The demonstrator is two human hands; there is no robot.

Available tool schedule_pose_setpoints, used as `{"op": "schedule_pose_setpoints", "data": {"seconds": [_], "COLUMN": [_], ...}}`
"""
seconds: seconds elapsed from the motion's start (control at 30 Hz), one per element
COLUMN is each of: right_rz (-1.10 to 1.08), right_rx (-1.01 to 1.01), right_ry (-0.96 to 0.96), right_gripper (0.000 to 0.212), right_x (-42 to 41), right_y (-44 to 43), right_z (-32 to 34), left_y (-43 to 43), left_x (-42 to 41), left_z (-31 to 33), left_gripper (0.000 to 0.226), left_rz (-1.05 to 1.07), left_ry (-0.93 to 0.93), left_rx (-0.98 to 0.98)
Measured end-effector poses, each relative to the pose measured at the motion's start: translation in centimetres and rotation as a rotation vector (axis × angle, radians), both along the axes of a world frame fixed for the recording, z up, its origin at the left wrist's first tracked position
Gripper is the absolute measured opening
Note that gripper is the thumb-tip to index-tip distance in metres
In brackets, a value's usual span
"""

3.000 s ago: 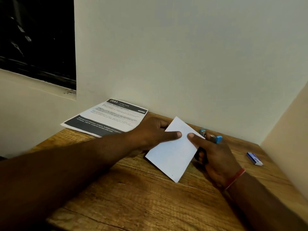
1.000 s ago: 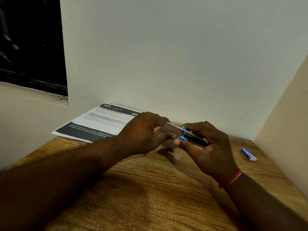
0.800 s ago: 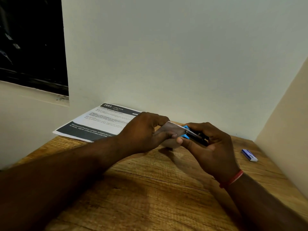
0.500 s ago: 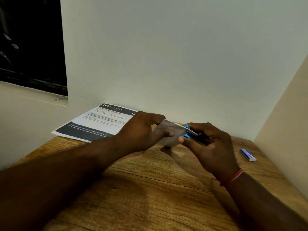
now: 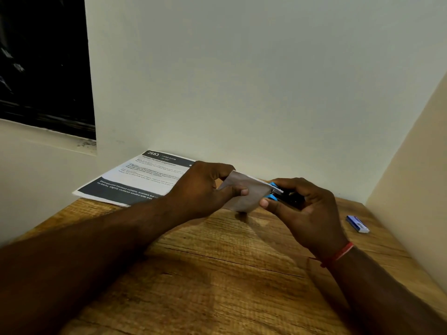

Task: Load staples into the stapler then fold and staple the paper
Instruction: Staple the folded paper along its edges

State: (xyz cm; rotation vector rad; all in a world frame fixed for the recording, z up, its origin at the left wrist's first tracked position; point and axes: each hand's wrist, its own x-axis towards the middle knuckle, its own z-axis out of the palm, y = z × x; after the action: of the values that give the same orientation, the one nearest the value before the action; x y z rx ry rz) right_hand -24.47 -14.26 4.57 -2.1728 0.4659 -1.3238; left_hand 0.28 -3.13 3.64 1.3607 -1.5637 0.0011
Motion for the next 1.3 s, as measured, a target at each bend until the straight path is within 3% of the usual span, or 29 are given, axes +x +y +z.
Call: {"op": "schedule_pose_setpoints", "data": {"seconds": [1.0, 1.1, 1.3], "right_rz": [-0.04, -0.043, -0.033], "right_rx": [-0.07, -0.072, -0.043], "right_ry": [0.047, 0.04, 0.047], "right_gripper": [0.05, 0.051, 0.041], "right_x": [-0.48, -0.42, -0.27], "right_y": [-0.16, -0.15, -0.56], "right_z": [0.2, 0.16, -0.05], "left_y": [0.01, -0.03, 0.11], "left_x": [0.03, -0.04, -0.09], "left_z": [-0.08, -0.17, -0.22], "left_gripper": [0.008, 0.018, 0.015], "left_rz": [0.002, 0.021, 0.018], "left_ry": [0.031, 0.041, 0.042], "left_rx": [0.046, 0.055, 0.058]}}
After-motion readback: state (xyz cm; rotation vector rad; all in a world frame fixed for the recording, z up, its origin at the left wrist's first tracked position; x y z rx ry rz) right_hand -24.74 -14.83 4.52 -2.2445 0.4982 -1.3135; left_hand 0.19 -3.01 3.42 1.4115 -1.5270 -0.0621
